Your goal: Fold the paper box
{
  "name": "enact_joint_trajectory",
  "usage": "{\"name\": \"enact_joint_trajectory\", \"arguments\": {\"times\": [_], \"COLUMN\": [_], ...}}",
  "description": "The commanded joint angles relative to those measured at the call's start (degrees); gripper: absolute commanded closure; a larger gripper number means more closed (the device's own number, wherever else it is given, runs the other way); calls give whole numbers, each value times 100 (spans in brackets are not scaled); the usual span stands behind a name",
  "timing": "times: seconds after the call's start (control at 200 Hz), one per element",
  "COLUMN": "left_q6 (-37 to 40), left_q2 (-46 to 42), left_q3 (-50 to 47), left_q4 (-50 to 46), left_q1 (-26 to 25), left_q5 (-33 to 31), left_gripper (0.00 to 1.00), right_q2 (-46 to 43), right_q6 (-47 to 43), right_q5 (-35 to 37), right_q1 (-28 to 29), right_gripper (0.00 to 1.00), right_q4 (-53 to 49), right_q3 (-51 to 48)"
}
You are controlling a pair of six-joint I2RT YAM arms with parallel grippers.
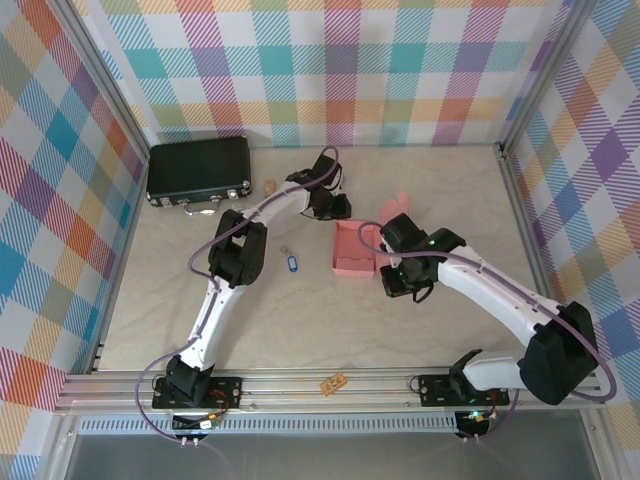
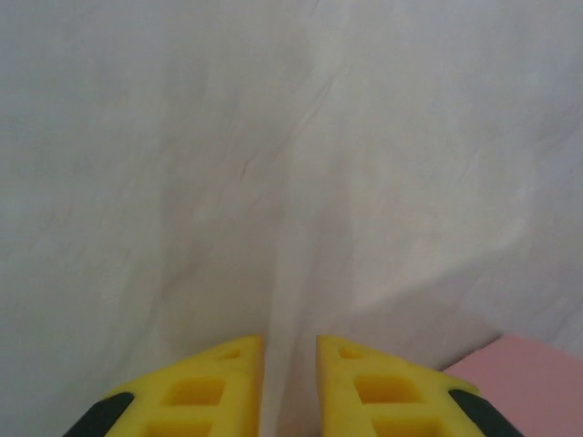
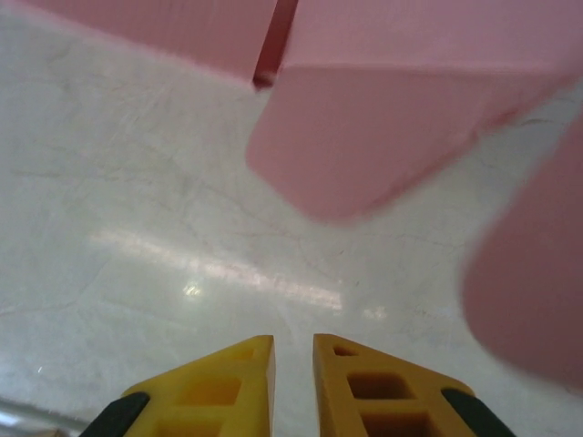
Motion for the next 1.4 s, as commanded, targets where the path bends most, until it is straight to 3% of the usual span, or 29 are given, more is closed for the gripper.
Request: {"name": "enact_joint_trajectory", "arguments": {"times": [0.0, 0.37, 0.785, 0.97, 1.245, 1.395], "left_q6": [106, -512, -1886, -2084, -2081, -2050], "left_q2": [-441, -1850, -3002, -3036, -3188, -3179], "left_q3": [-554, -3027, -5162, -5232, -5259, -5215], "left_q4": [-299, 869, 2799, 2821, 2683, 2632], "left_q1": [-58, -149, -731, -983, -1043, -1039], "left_q5": [72, -29, -102, -393, -779, -762], "left_gripper": [79, 80, 80, 80, 79, 79], "right_q2": [188, 864, 1817, 1263, -183, -452], "right_q6": [91, -565, -1255, -1033, 118, 799], "right_q5": [330, 598, 493, 272, 22, -338], "right_q1": [-160, -771, -863, -859, -874, -1277], "right_gripper": [81, 81, 81, 78, 63, 58], "right_q4": [328, 1275, 1756, 1713, 1693, 1898], "right_q3": [17, 252, 1057, 872, -348, -990]}}
